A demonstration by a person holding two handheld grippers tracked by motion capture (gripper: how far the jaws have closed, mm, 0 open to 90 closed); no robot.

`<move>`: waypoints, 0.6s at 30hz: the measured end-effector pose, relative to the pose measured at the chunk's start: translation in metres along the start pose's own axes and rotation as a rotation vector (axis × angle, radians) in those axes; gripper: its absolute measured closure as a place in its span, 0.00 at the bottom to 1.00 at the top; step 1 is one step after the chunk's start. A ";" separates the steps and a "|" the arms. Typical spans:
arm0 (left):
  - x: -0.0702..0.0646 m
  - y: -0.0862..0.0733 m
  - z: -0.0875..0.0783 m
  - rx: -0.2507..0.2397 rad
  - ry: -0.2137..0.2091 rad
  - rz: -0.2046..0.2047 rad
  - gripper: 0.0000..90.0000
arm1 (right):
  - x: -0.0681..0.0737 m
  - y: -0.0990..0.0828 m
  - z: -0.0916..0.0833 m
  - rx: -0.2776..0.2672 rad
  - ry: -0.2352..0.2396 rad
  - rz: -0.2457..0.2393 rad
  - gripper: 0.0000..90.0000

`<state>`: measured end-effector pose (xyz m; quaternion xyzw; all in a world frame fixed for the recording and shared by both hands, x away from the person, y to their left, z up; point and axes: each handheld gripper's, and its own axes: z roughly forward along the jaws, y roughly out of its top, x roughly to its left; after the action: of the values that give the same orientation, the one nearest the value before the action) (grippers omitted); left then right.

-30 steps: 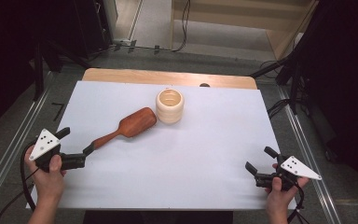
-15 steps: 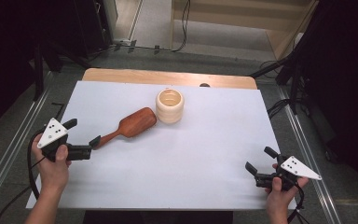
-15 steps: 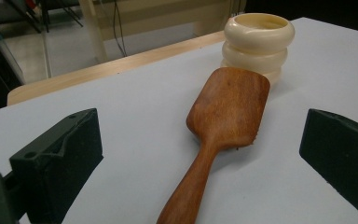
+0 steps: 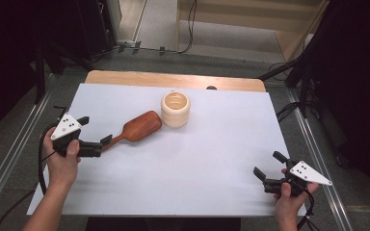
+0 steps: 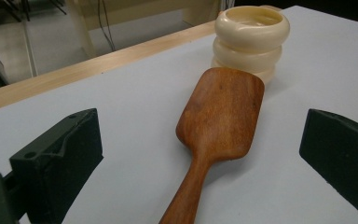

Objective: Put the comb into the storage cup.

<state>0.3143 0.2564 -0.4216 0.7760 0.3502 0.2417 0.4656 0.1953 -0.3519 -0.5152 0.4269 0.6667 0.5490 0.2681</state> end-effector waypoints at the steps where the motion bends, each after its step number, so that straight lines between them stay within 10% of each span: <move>1: 0.000 0.001 0.001 0.001 -0.002 0.000 0.00 | 0.000 0.000 0.000 0.001 0.000 0.000 0.00; 18: 0.003 0.011 0.020 0.075 -0.031 0.012 0.00 | 0.000 0.000 0.000 0.002 0.003 -0.004 0.00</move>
<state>0.3335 0.2441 -0.4206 0.7986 0.3472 0.2188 0.4402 0.1956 -0.3516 -0.5152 0.4249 0.6685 0.5483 0.2681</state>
